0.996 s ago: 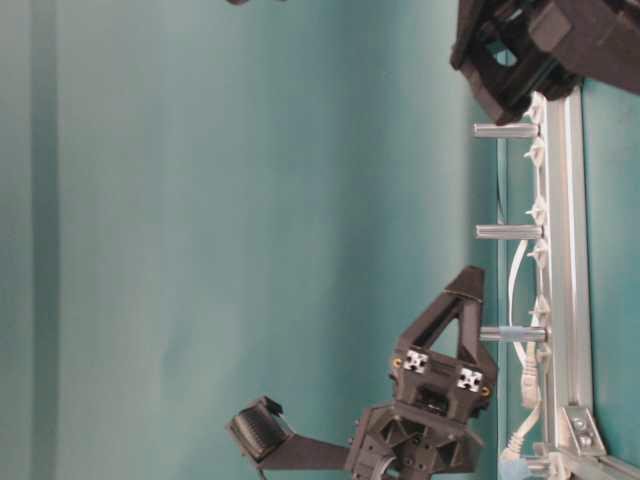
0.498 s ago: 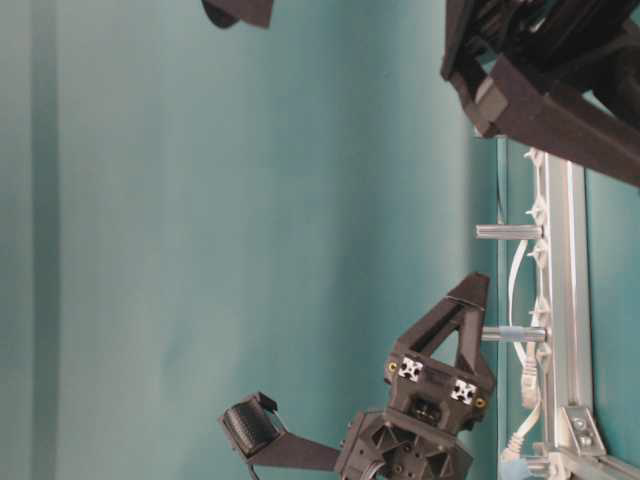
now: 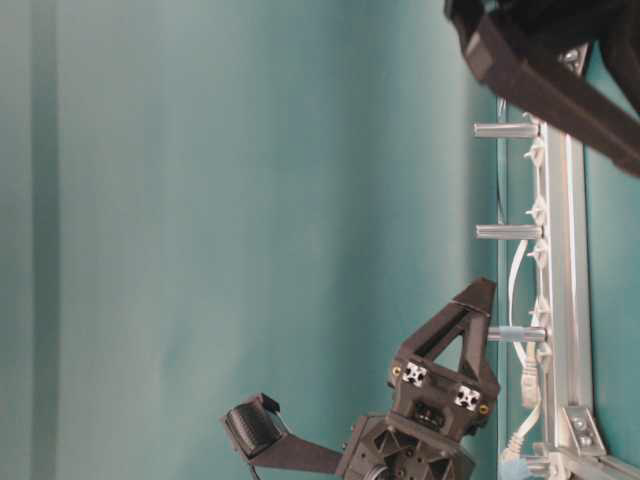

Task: Insert the wire through the string loop located on the right side.
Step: 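Open the right gripper and move it down toward the black USB cable, then grasp the black USB cable near its plug with the right gripper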

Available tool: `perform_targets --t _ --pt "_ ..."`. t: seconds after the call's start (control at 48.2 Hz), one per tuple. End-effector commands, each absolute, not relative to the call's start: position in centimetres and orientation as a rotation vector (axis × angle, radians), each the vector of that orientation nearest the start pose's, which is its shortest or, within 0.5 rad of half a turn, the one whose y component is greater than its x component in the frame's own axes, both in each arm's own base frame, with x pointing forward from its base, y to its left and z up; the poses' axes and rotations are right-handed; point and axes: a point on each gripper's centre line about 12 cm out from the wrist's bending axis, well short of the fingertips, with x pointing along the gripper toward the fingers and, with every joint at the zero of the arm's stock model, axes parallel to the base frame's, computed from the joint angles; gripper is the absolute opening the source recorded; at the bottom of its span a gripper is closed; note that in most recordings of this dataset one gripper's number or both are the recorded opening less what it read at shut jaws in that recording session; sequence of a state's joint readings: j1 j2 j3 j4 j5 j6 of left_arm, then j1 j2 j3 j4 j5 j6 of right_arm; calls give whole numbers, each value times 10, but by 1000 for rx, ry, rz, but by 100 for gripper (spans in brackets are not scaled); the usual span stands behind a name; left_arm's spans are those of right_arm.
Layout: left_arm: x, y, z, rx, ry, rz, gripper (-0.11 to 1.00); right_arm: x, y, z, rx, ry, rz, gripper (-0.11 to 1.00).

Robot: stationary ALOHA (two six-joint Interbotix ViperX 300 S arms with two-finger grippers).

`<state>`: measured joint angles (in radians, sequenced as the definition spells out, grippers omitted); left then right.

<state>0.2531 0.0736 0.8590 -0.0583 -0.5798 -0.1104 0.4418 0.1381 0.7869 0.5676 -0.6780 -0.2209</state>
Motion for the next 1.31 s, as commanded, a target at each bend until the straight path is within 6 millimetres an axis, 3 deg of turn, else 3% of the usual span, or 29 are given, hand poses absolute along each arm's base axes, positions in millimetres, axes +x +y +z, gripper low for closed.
perform_targets --t 0.0,0.477,0.83,1.287 --pt "360 97 153 -183 291 304 77 366 137 154 146 266 18 79" --pt "360 96 154 -165 291 299 76 366 148 147 128 276 -36 79" --pt "361 95 155 -164 290 294 76 373 167 125 103 321 -2 79" --pt "362 85 154 -165 293 269 76 381 172 101 79 359 -6 79"
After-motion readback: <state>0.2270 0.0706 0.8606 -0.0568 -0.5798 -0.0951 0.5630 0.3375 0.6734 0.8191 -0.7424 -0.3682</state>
